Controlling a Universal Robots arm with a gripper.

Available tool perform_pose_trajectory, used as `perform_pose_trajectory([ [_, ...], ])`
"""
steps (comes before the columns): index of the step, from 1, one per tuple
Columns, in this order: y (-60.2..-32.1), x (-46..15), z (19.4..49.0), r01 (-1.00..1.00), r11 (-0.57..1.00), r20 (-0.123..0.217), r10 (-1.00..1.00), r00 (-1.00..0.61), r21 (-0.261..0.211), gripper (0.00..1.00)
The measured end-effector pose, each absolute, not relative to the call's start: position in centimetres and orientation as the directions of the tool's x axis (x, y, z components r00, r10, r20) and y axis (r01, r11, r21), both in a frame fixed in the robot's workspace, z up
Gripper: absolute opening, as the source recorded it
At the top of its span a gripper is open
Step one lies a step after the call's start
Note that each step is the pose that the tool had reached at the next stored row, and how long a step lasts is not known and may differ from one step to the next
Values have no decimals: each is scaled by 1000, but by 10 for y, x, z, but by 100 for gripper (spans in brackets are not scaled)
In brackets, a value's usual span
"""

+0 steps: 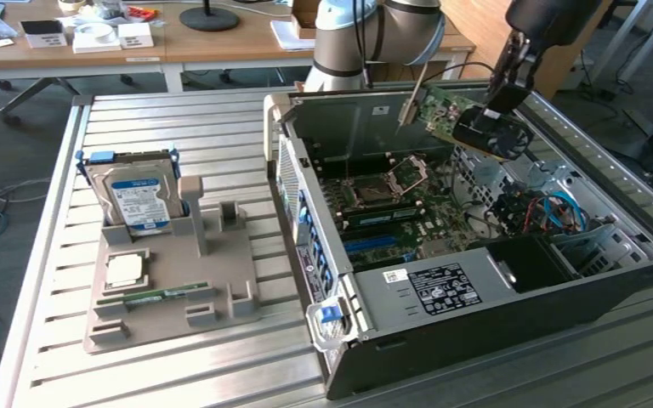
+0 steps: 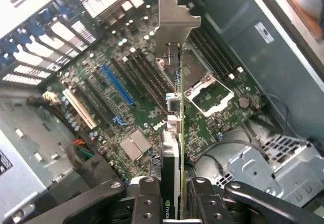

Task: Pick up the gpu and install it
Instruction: 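Insert the gpu into the slot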

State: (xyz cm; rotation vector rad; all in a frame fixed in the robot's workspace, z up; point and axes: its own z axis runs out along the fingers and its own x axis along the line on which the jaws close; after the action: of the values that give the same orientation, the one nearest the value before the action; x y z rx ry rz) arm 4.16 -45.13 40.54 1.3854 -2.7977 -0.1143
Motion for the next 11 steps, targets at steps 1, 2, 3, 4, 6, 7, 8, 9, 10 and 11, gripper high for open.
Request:
perform_pose_trajectory([
  [1, -451, 42, 405, -803, 591, -17, -805, -593, 73, 27],
  [2, -451, 42, 405, -813, 577, -17, -815, -580, 73, 27],
  [3, -451, 42, 404, -823, 564, -17, -824, -566, 73, 27],
  [4, -451, 42, 404, -832, 550, -17, -834, -552, 73, 27],
  [6, -451, 42, 403, -850, 521, -17, -852, -524, 73, 27],
  [7, -451, 42, 403, -859, 506, -17, -861, -508, 73, 27],
  [8, -451, 42, 403, -868, 491, -17, -870, -493, 73, 27],
  [9, -451, 42, 402, -878, 473, -17, -879, -476, 73, 27],
  [10, -451, 42, 402, -886, 458, -17, -888, -460, 73, 27],
  [11, -451, 42, 402, -894, 442, -17, -896, -444, 73, 27],
])
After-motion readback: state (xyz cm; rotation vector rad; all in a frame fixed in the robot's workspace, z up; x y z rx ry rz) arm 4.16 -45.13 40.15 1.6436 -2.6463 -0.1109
